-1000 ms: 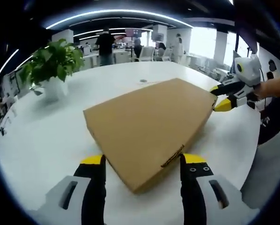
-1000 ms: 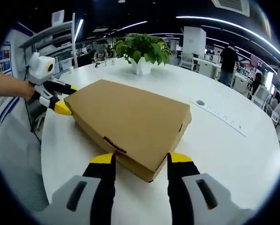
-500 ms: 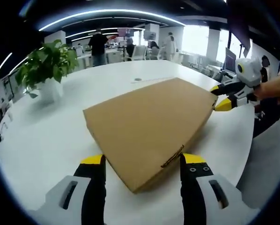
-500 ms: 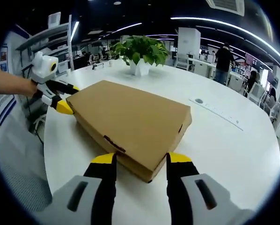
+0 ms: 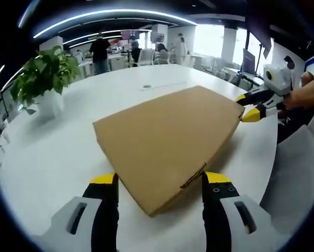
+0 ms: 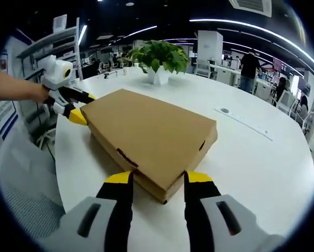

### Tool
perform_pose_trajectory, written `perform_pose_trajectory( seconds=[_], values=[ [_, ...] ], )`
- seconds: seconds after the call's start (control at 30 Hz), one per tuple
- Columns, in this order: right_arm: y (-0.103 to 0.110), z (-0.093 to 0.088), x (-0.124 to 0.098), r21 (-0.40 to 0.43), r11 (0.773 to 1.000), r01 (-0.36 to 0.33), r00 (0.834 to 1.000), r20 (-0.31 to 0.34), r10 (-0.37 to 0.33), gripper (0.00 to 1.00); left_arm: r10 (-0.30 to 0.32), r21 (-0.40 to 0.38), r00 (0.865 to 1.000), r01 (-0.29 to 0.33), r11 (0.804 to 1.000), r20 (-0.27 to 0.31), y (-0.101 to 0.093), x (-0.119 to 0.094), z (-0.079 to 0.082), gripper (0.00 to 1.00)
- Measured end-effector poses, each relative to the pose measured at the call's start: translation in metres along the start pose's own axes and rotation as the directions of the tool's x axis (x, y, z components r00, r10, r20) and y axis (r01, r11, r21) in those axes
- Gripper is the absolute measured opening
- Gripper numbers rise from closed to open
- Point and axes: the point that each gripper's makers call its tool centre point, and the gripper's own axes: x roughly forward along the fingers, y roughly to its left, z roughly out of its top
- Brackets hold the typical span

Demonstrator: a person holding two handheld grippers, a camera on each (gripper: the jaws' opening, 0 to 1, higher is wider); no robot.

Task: Operate the shoe box by opening the lid, removing the specified soft item, and placing it in the target area until the item is outside and the box remains undamaged.

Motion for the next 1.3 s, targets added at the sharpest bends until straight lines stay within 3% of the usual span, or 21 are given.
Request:
perform_pose_trajectory(
  seconds=[0.73,1.3],
  values=[
    [0.034,-0.005,-0.010,0.039,0.999,-0.010,1.000,0.018,0.009,0.32,-0.056,0.040,0.998,0.057,0.998,-0.021,-0.006,-0.019,-0.006,0.66],
    [0.035,-0.001,-0.011,0.053,0.999,-0.010,1.000,0.028,0.008,0.33,-0.062,-0.009,0.998,0.062,0.998,-0.005,-0.006,-0.022,-0.003,0.68]
  ],
)
